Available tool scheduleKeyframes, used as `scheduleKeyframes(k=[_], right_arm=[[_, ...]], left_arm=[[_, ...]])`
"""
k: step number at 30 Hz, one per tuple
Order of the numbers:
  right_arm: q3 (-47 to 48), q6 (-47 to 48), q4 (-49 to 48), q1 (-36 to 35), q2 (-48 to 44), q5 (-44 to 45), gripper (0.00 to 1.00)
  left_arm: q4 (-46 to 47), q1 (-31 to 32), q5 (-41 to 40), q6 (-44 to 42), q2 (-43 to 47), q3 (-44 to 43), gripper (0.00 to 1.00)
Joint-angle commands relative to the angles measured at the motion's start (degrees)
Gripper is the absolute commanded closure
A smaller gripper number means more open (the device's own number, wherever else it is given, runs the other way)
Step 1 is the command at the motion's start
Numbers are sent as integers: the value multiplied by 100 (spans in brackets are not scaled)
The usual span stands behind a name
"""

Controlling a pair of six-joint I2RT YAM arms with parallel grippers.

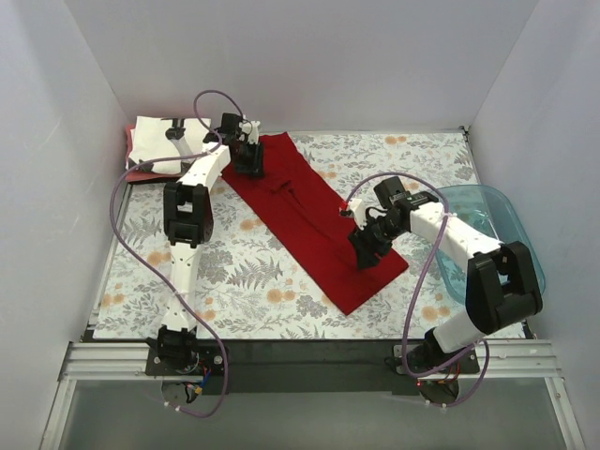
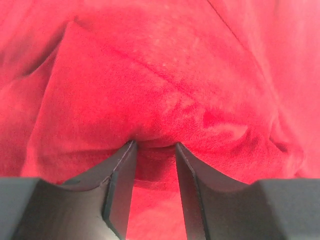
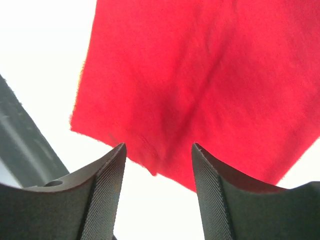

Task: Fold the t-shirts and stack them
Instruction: Fold the tshirt

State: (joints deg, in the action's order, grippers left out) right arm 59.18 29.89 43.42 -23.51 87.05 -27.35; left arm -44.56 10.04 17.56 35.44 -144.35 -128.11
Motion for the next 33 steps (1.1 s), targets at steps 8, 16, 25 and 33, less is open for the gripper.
scheduleKeyframes(k=[8, 16, 25, 33], right_arm=[[261, 193, 167, -5, 830, 1434, 58], [-108, 193, 237, -821, 1315, 1366, 68], [21, -237, -51, -3219, 1455, -583, 68], [1157, -326, -360, -3602, 1219, -1755, 50]], left_arm=[[1775, -38, -25, 595, 1426, 497, 52], [1670, -99, 133, 613, 2849, 1964, 51], [1195, -363, 959, 763, 3660, 3352, 53], [914, -354, 1311, 648, 3441, 3539, 55]])
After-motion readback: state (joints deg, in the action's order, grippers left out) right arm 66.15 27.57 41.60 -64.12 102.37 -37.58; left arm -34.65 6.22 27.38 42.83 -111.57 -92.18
